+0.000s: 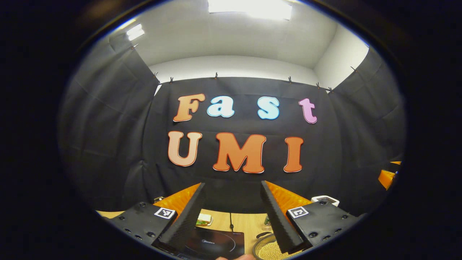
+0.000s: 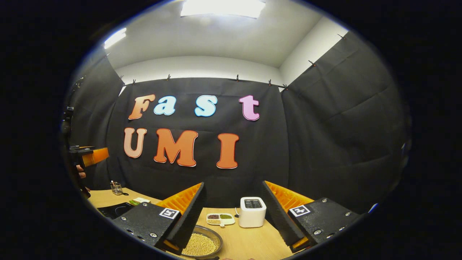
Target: First push the handle of the pot to place it horizontally, then grasp the pot with both hands and set it on the induction cooktop.
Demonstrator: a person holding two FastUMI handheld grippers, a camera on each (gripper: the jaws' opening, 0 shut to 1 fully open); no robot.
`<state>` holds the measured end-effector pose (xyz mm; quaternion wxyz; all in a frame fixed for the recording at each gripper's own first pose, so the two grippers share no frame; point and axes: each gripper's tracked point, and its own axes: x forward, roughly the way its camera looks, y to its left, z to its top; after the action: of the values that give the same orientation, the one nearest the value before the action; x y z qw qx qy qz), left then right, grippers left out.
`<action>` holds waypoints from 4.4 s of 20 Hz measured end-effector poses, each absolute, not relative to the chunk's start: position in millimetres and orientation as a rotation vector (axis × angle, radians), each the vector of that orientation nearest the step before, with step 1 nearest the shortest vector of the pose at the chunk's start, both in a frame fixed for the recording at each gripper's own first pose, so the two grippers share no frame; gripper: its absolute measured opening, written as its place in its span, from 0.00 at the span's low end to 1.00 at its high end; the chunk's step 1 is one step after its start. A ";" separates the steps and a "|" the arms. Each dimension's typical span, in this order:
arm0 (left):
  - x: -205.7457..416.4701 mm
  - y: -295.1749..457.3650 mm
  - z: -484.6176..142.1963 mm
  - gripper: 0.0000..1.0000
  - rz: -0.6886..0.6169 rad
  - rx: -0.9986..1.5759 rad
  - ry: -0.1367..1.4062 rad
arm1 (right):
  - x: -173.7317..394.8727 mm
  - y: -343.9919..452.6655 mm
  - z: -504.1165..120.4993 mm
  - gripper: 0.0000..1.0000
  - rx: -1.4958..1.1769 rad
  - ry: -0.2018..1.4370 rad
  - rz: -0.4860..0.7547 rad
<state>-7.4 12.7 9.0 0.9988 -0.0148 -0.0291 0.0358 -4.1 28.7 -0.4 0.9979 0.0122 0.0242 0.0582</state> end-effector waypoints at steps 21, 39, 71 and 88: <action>-12.2 39.9 -8.0 0.98 0.081 -0.053 -0.041 | -110.0 86.5 -147.7 0.29 0.322 0.773 0.248; 6.6 76.9 -61.8 0.98 0.114 -0.082 0.075 | -156.6 139.5 -263.5 0.00 0.521 1.234 0.225; 54.7 49.6 -142.9 0.98 0.056 0.028 0.315 | -61.9 72.6 -360.5 0.00 0.386 1.391 -0.027; 64.6 7.5 -211.1 0.99 -0.073 -0.020 0.519 | -14.9 45.0 -367.6 0.00 0.321 1.366 -0.043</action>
<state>64.6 7.5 -211.1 0.9658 -0.0100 0.2564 -0.0362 -14.9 45.0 -367.6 0.7635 0.1475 0.6284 -0.0196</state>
